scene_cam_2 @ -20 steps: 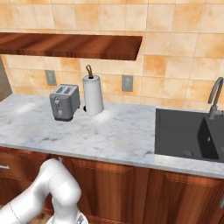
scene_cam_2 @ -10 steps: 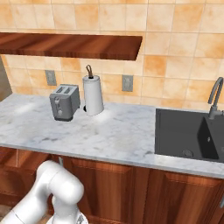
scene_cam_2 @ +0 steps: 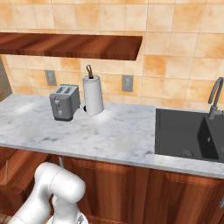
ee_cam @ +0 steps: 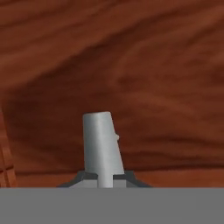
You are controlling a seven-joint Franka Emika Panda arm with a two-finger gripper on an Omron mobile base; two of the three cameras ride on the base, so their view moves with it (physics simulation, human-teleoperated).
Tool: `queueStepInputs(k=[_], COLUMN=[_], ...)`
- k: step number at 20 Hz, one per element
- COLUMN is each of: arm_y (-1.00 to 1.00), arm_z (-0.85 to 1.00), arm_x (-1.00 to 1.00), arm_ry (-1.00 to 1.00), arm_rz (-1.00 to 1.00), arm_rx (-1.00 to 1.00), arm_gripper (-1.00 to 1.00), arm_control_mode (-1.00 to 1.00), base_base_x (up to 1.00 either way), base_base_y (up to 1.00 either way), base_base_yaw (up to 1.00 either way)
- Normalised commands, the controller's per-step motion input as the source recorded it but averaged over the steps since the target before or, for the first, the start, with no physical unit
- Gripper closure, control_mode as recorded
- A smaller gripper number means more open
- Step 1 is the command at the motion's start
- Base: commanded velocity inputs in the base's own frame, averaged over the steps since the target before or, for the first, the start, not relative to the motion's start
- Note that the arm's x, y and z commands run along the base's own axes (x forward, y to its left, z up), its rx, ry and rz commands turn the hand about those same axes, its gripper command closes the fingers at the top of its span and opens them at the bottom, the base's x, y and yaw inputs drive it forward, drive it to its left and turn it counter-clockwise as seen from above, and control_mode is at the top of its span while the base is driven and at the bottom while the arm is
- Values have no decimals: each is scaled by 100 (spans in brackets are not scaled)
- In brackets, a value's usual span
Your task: Take a straw from the drawer in front and place it inside the glass cup on the dining counter.
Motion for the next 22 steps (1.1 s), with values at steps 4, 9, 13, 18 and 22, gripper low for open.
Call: queueStepInputs(k=[4, 9, 13, 18, 22], arm_y=[6, 5, 1, -21, -24], arm_z=[0, 0, 0, 32, 69], arm_x=[-93, -73, -3, -1, -79], arm_ry=[0, 3, 8, 14, 8], arm_rz=[0, 0, -1, 0, 0], arm_rx=[3, 2, 1, 13, 24], arm_gripper=[100, -100, -100, -100, -100], arm_control_mode=[-100, -100, -100, -100, -100], base_base_x=[0, 0, 0, 0, 0], base_base_y=[0, 0, 0, 0, 0], base_base_yaw=[0, 0, 0, 0, 0])
